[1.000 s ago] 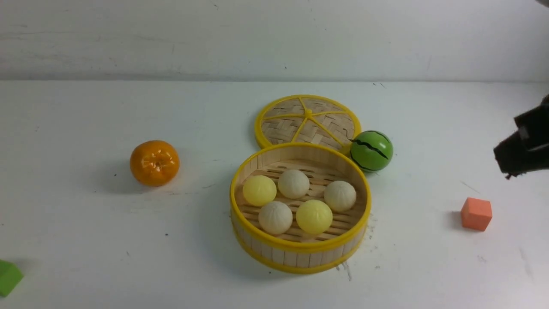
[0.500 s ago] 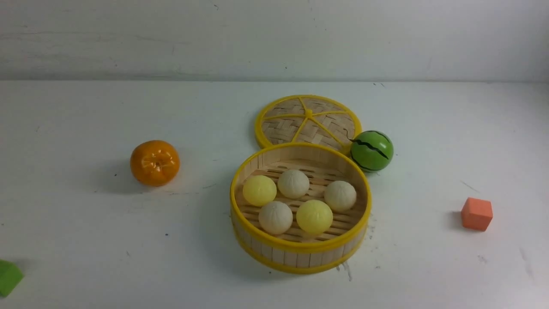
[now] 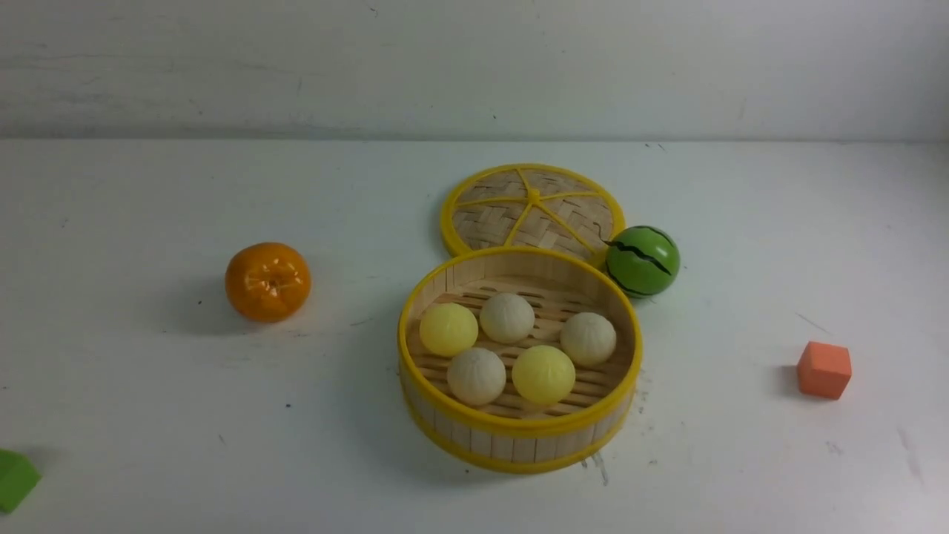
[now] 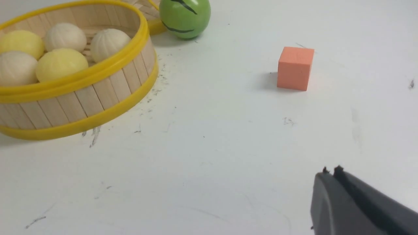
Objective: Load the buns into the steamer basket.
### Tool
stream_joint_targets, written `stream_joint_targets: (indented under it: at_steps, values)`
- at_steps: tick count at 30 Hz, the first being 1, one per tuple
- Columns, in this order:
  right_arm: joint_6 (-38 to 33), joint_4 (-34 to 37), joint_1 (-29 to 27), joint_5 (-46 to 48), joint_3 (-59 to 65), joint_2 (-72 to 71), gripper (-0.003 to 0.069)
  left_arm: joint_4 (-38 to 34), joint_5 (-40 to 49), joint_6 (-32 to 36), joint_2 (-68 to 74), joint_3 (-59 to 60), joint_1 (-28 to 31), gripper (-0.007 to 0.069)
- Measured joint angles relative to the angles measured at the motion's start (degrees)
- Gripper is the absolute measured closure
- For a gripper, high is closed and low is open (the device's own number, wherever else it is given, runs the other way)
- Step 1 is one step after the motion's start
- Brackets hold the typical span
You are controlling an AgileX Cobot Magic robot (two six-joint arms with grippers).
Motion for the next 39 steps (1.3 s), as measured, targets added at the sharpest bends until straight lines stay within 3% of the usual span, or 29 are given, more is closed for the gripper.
stream_joint_targets:
  at_steps: [16, 20, 22, 23, 24, 27, 32, 39]
  values:
    - [0.0, 0.1, 0.0, 0.0, 0.0, 0.0, 0.0666, 1.2, -1.2, 1.0, -0.4, 0.0, 0.4, 0.0452]
    - [0.0, 0.1, 0.0, 0.0, 0.0, 0.0, 0.0663, 1.0, -0.4, 0.8, -3.5, 0.0, 9.2, 0.0508]
    - [0.0, 0.1, 0.0, 0.0, 0.0, 0.0, 0.0660, 0.7, 2.5, 0.4, -6.2, 0.0, 17.7, 0.0582]
    - [0.0, 0.1, 0.0, 0.0, 0.0, 0.0, 0.0659, 0.7, 2.5, 0.4, -6.4, 0.0, 17.7, 0.0590]
    - [0.0, 0.1, 0.0, 0.0, 0.0, 0.0, 0.0658, 0.7, 5.5, 0.4, -8.7, 0.1, 23.8, 0.0638]
    - [0.0, 0.1, 0.0, 0.0, 0.0, 0.0, 0.0657, 0.8, 9.9, 0.4, -13.0, 2.1, 31.0, 0.0638]
    - [0.0, 0.1, 0.0, 0.1, 0.0, -0.1, 0.0656, -1.3, 17.2, -0.9, -14.3, 6.7, 33.8, 0.0638]
    - [0.0, 0.2, 0.0, 0.1, 0.0, -0.1, 0.0655, -2.3, 17.2, -1.7, -14.3, 6.8, 33.9, 0.0638]
